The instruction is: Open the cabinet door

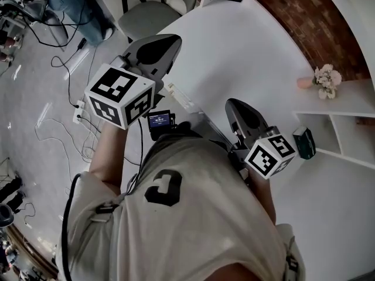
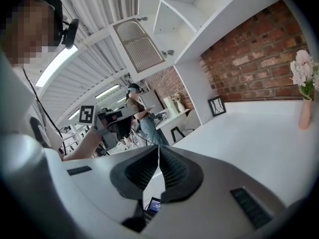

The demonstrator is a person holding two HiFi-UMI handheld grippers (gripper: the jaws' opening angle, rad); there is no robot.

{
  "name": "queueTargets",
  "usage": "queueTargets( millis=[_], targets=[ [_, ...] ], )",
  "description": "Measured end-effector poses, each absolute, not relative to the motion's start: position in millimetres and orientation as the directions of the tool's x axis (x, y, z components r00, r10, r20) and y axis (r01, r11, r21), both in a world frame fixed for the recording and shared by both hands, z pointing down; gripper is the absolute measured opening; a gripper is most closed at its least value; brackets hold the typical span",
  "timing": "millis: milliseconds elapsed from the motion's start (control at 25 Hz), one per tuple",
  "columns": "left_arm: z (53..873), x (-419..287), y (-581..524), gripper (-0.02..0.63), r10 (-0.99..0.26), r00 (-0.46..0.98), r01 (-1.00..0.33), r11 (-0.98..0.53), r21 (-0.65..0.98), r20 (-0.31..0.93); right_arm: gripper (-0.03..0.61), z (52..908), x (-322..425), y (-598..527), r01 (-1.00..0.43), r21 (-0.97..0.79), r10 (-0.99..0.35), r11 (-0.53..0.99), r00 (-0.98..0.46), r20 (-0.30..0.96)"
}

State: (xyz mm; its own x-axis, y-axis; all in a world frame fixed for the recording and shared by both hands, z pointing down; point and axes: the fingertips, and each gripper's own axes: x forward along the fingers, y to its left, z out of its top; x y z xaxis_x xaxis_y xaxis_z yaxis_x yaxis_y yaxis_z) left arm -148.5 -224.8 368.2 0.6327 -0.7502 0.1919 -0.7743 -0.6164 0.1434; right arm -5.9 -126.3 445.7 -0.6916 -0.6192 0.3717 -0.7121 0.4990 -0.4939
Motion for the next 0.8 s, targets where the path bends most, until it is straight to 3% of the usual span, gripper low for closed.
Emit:
queueTargets(
  millis=[320,800],
  targets=[
    [372.0,-93.4,-199.4,0.015,-0.708,0.671,-0.74,-0.661,0.129,0.22,0.031,429.0,26.4,-102.9,-0.702,-0.435,-0.636,0.564,-0.705,0.312],
    [364.9,53.9,-133.5,0.015,-0.569,0.786,-0.602,-0.794,0.089,0.239,0.031,428.2,143.5,-35.6,-0.744,-0.499,-0.736,0.444,-0.62,0.27]
  ],
)
